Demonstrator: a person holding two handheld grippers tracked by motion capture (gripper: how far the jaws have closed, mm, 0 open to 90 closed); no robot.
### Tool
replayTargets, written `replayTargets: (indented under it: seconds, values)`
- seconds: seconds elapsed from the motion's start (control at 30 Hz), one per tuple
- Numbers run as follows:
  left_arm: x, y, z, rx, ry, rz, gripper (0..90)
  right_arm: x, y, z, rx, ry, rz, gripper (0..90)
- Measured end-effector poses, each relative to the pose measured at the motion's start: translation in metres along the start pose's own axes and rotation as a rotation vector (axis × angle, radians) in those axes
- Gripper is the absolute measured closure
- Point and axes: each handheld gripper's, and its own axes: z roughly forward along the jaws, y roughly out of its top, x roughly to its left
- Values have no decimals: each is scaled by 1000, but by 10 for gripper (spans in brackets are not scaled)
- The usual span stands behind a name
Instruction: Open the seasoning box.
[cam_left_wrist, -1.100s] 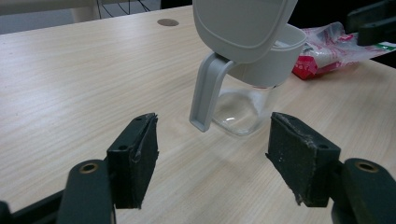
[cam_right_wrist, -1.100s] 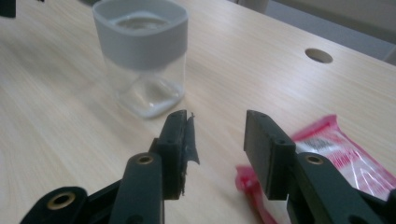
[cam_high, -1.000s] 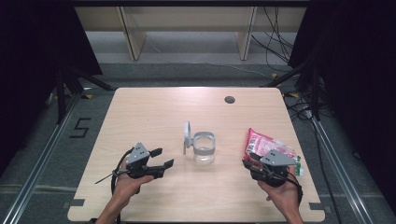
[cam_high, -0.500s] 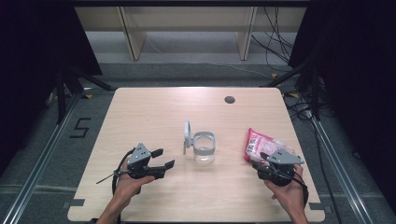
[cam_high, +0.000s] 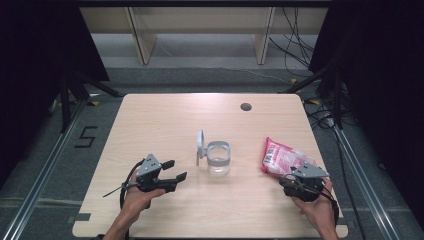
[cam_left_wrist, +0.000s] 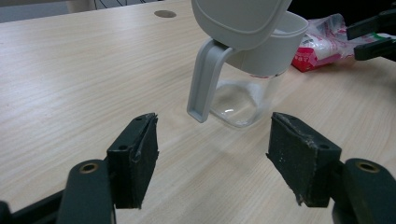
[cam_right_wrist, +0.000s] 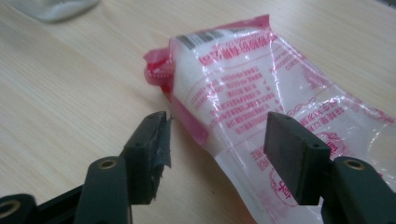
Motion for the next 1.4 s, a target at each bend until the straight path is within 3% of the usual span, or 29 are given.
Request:
replayTargets:
  seconds: [0.17,0.23,0.27,0.3,0.33,0.4,0.53,0.57,0.67,0.83,0.93,0.97,1.03,1.3,1.4]
  values:
    - [-1,-1,2,0,-15,-9,328,-3,1,8,27,10,-10,423]
    - [-1,-1,2,-3,-14,-16,330,-2,1,10,44,-17,-36,442]
    - [-1,-1,2,-1,-15,-13,332,-3,1,12,54,-23,-71,459]
    - [-1,-1,2,1,-18,-11,332,-1,1,13,60,-25,-56,477]
    - [-1,-2,2,-1,-19,-10,333,-2,1,14,68,-9,-63,511]
    - [-1,-1,1,1,-11,-11,334,-3,1,12,73,-33,-86,592]
    - [-1,-2,2,-1,-20,-15,336,-7,0,10,93,-26,-131,730]
    - [-1,-2,2,2,-20,-13,337,-6,0,10,93,-20,-117,751]
    - [-1,-2,2,8,-13,-8,339,-5,3,7,103,-32,-188,821]
    - [0,-2,2,6,-13,-13,344,-6,2,4,79,5,-186,846]
    - [1,-3,1,7,-18,-16,344,-6,-2,-1,75,35,-231,852]
    - [3,-2,1,2,-25,5,345,-6,-3,-2,74,40,-235,853]
    - [2,-3,1,-6,-18,-27,346,-5,-7,-6,65,54,-235,855]
    - [1,-3,1,2,-9,-28,348,5,-11,-20,65,126,-280,855]
    - [2,-2,1,-1,-16,-6,348,7,-14,-23,53,148,-297,855]
